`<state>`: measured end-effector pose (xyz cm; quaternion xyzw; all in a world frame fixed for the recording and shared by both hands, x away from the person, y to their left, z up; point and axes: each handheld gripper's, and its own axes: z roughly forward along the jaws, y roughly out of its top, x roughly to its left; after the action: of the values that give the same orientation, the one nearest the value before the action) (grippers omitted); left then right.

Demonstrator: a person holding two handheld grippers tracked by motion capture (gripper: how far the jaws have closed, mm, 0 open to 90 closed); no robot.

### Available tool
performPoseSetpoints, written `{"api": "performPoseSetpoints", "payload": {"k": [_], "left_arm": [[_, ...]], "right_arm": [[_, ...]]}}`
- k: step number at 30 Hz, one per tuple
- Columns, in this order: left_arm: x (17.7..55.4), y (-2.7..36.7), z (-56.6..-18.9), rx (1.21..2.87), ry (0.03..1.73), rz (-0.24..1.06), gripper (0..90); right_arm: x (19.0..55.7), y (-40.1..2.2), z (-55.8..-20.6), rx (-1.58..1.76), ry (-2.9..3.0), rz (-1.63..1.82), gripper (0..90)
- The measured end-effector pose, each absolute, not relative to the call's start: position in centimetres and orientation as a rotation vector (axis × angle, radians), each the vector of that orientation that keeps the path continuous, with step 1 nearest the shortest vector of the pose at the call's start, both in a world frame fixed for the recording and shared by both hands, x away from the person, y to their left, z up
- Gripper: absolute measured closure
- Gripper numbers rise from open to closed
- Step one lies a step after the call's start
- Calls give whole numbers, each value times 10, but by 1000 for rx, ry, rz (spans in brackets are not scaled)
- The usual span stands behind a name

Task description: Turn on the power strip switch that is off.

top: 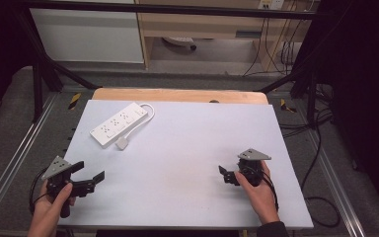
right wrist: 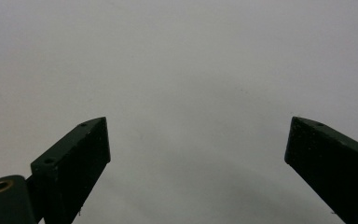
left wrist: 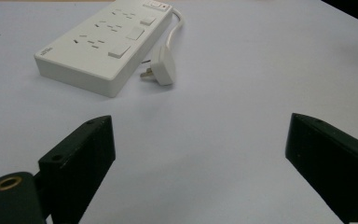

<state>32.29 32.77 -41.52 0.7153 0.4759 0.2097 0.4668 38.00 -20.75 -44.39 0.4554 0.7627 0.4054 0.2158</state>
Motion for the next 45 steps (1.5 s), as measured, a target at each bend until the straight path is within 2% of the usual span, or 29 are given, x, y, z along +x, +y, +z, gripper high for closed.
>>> {"api": "performPoseSetpoints", "payload": {"k": [21, 45], "left_arm": [[330, 322, -412, 1768, 1175, 532, 77], [356, 310, -382, 1835, 1154, 522, 77]], "right_arm": [[369, -225, -433, 1278, 2033, 1158, 30], [363, -238, -433, 1301, 2007, 1166, 30]]}}
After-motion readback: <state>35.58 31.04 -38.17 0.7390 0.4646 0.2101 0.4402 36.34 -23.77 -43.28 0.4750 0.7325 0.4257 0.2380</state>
